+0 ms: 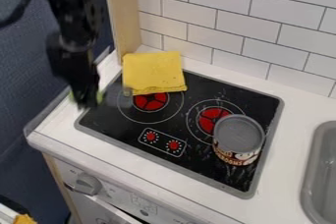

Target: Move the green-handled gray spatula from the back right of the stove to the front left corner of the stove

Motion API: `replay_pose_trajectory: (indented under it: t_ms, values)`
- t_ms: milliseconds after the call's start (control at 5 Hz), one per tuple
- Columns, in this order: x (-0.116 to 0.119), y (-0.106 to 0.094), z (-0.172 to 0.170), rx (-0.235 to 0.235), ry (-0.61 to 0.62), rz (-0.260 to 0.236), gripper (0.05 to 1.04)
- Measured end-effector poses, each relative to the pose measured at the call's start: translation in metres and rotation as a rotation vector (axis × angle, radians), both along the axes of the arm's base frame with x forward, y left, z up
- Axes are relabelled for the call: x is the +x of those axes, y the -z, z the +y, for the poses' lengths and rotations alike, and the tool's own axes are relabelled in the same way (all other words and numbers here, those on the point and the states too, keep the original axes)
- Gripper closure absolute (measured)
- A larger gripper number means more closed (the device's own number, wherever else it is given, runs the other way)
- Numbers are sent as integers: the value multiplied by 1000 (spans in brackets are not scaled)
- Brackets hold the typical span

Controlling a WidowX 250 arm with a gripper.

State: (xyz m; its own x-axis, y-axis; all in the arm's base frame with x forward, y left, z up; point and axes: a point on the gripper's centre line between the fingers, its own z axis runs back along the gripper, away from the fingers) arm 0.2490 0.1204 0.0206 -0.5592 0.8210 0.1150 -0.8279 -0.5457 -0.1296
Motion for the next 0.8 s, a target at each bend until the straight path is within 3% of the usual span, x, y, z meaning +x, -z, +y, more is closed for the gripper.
replay_pose_trajectory:
  t_ms: [400,600,800]
  values:
    - [-2,35,-5,-43,1,59,716]
    - [4,40,-7,-45,5,62,716]
    - [6,40,-9,-54,3,76,643]
